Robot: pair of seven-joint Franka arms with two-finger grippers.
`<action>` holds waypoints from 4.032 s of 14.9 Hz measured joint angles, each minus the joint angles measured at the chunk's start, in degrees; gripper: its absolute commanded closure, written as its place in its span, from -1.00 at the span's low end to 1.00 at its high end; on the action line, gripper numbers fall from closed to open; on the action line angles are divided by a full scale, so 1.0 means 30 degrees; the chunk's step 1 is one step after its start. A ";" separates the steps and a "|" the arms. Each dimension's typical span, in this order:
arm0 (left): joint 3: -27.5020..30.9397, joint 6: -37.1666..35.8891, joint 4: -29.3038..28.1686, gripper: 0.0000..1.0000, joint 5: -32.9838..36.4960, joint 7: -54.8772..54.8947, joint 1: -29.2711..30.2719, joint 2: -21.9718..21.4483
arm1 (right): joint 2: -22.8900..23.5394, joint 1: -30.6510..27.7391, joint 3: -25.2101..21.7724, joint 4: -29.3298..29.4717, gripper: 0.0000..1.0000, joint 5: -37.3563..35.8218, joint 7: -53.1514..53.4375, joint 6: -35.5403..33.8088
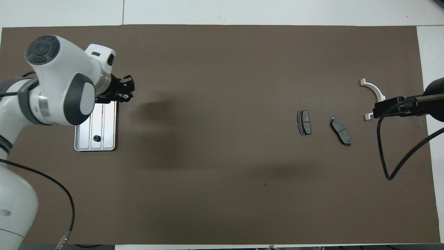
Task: Place bearing gear from tray to pile
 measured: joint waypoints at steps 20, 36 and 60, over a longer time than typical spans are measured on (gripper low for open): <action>0.0731 0.1324 -0.3007 -1.00 0.0059 -0.0248 -0.2550 -0.0798 | 0.3542 0.3708 0.0096 -0.3632 -1.00 0.0064 0.6870 0.8476; 0.0571 0.4147 -1.0396 -0.19 0.0061 1.2331 0.4873 -0.5257 | 1.4877 1.1608 0.0105 0.7880 -1.00 -0.0455 1.8710 0.7657; 0.0404 0.5273 -1.1244 0.07 0.0061 1.1761 0.4718 -0.5210 | 2.0529 1.3015 -0.0241 1.3478 -0.73 -0.0764 1.9064 0.7979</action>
